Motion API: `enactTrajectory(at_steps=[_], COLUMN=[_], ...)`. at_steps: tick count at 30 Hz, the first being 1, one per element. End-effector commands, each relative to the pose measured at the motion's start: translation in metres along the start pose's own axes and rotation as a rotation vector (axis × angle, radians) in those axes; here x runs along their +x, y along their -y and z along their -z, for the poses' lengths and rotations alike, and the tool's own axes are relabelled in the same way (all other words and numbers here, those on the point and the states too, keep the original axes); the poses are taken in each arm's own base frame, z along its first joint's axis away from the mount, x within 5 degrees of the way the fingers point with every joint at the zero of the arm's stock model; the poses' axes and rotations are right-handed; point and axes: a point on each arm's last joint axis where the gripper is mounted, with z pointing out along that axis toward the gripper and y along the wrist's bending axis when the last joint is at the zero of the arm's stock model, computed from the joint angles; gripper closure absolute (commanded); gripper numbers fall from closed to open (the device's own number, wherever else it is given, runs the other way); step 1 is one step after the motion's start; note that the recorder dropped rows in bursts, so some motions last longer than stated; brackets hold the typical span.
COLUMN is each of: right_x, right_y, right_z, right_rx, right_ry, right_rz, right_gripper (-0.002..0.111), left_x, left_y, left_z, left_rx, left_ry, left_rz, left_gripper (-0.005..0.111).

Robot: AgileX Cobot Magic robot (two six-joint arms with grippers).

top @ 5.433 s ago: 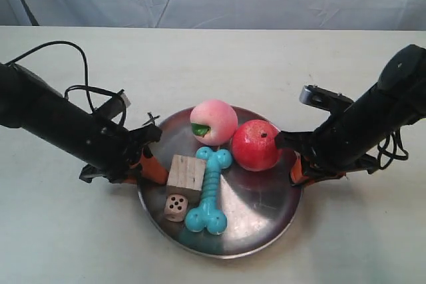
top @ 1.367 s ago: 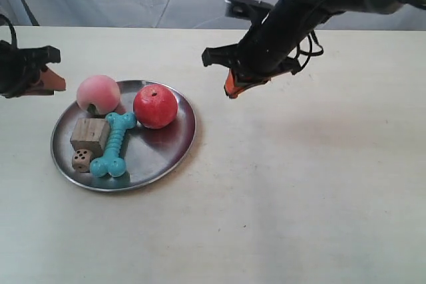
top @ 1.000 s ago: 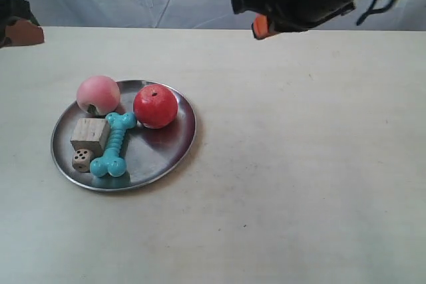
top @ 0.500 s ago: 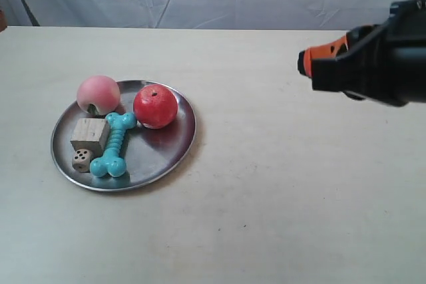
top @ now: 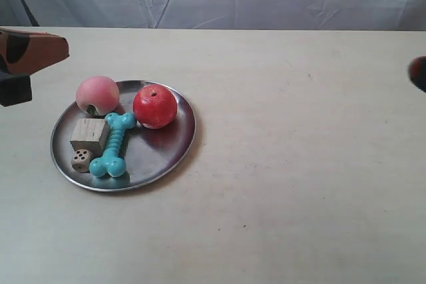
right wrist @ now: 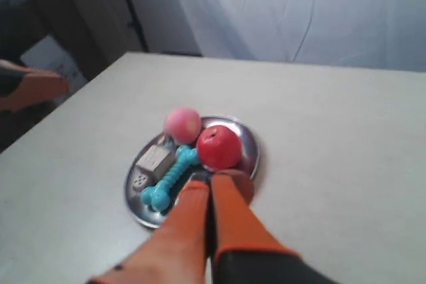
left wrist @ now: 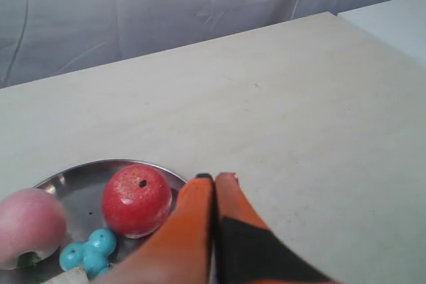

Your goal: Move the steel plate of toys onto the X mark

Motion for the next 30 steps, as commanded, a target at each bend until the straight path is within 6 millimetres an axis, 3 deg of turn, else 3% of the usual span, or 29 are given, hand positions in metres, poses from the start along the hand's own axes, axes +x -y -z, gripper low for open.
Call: enactTrajectory(at_steps=[1,4,12,16,20,24,30], right_x=[0.035,0.053,0.056,0.066,0.079,0.09,0.106], right_y=[0.014,0.02,0.02,0.029,0.051,0.061,0.064], right_z=[0.021,0.024,0.025,0.018,0.014,0.014,0.013], right_rx=[0.157,0.224,0.225,0.266,0.409,0.48,0.485], right_ry=[0.117,0.14,0.124,0.131,0.323,0.538,0.582], right_rz=[-0.027,-0.041,-0.043,-0.03,0.14,0.322,0.354], right_gripper=[0.109,0.109,0.109,0.109,0.109,0.109,0.109], left_x=[-0.002,-0.002,-0.001,0.001,0.002,0.001,-0.002], left_y=[0.004,0.003,0.003,0.005,0.007,0.007,0.008], left_z=[0.0,0.0,0.0,0.001,0.001,0.001,0.001], left_rx=[0.023,0.016,0.016,0.041,0.059,0.064,0.072], left_ry=[0.017,0.022,0.011,-0.015,-0.024,-0.011,0.023], left_rz=[0.02,0.024,0.009,-0.015,-0.019,0.001,0.051], left_gripper=[0.107,0.107,0.107,0.107,0.107,0.107,0.107])
